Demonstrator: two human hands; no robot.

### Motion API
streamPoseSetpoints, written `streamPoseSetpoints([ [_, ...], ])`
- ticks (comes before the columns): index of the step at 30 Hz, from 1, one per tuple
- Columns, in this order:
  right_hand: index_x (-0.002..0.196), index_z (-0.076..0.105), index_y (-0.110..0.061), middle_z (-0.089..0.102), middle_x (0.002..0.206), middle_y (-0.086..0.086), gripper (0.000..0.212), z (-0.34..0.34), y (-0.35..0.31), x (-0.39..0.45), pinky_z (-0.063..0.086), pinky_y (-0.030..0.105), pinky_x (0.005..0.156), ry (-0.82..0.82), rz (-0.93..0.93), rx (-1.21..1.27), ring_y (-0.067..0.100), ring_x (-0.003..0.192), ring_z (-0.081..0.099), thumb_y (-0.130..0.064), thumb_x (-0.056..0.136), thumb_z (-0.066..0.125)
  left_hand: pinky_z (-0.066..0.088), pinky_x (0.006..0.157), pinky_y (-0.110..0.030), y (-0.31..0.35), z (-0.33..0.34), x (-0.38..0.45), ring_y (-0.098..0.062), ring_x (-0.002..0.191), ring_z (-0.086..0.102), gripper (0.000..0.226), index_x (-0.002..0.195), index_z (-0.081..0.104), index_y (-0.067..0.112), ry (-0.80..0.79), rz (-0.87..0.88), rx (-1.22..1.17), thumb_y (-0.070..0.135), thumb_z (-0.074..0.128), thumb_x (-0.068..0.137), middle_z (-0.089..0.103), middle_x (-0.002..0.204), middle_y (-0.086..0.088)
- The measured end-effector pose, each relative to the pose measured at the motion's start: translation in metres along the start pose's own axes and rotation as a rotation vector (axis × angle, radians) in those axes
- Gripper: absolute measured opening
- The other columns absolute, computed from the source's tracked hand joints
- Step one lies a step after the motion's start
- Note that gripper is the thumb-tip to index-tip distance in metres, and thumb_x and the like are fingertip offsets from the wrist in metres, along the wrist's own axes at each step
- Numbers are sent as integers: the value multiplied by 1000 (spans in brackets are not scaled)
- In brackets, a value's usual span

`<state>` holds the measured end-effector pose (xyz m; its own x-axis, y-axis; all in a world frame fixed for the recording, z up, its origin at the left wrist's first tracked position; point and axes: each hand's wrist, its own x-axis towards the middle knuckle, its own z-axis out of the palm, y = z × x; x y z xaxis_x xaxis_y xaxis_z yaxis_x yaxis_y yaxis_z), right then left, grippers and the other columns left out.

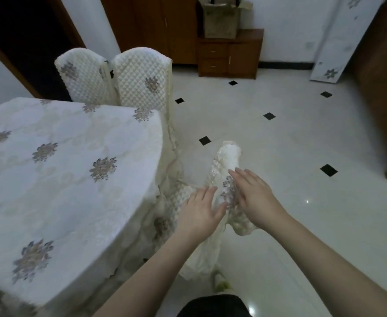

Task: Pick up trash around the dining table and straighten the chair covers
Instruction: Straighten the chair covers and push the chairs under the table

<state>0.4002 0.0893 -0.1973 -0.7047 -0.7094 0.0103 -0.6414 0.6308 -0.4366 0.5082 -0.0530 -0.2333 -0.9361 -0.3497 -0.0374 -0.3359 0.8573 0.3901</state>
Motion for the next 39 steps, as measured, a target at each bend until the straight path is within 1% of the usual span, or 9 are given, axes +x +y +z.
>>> streamPoseSetpoints([
  [8,149,25,-22,25,156,2,67,-11,52,74,17,36,116,-55,-141,-162,23,144,19,-5,89,46,24,114,-35,-8,12,61,-14,139,30,63,145,33,29,-28,-169,2,63,26,92,35,151,6],
  [12,151,19,-23,20,158,1,74,1,66,110,14,36,118,-150,-202,-188,23,146,14,-2,84,44,22,115,-37,-5,6,64,-14,141,26,72,146,32,30,-44,-239,17,66,15,86,32,153,5],
  [16,149,23,-22,23,157,4,88,19,74,143,18,40,116,-276,-394,-245,27,145,17,-6,75,66,23,110,-29,0,1,59,-14,137,33,63,145,36,29,12,-336,6,61,25,92,37,150,5],
  [21,143,34,-29,22,156,-3,74,24,92,173,-10,32,115,-380,-686,-218,20,146,10,-10,76,59,26,110,-23,26,12,43,-6,135,34,80,142,37,35,114,-523,-58,79,10,81,38,148,12],
  [25,138,41,-31,30,153,-4,60,22,109,203,-11,28,113,-442,-806,-113,19,144,17,-20,81,56,23,109,-17,49,32,22,-1,137,30,94,142,35,40,172,-772,-177,87,-1,69,33,149,18],
  [28,133,49,-29,37,148,-2,59,25,112,218,-7,30,113,-500,-852,-35,22,142,22,-24,76,62,29,104,-18,64,36,3,-2,131,40,88,137,42,40,192,-838,-181,89,8,72,41,142,20],
  [31,123,57,-29,48,139,-3,58,31,115,222,-6,31,114,-506,-890,-19,23,137,31,-20,67,68,33,91,-20,77,41,-20,-8,112,56,73,127,54,33,229,-855,-41,83,31,79,60,123,15],
  [35,107,61,-30,52,133,-3,47,38,116,227,-2,33,114,-490,-921,25,22,129,39,-20,62,69,42,95,-38,79,63,-50,-20,111,58,85,125,57,23,276,-1060,13,82,49,65,62,122,5],
  [39,105,59,-29,48,137,-5,40,39,115,232,-3,36,114,-498,-960,19,20,133,33,-21,67,68,45,90,-42,79,75,-42,-25,103,60,65,110,62,23,390,-1175,32,67,56,63,65,112,2],
])
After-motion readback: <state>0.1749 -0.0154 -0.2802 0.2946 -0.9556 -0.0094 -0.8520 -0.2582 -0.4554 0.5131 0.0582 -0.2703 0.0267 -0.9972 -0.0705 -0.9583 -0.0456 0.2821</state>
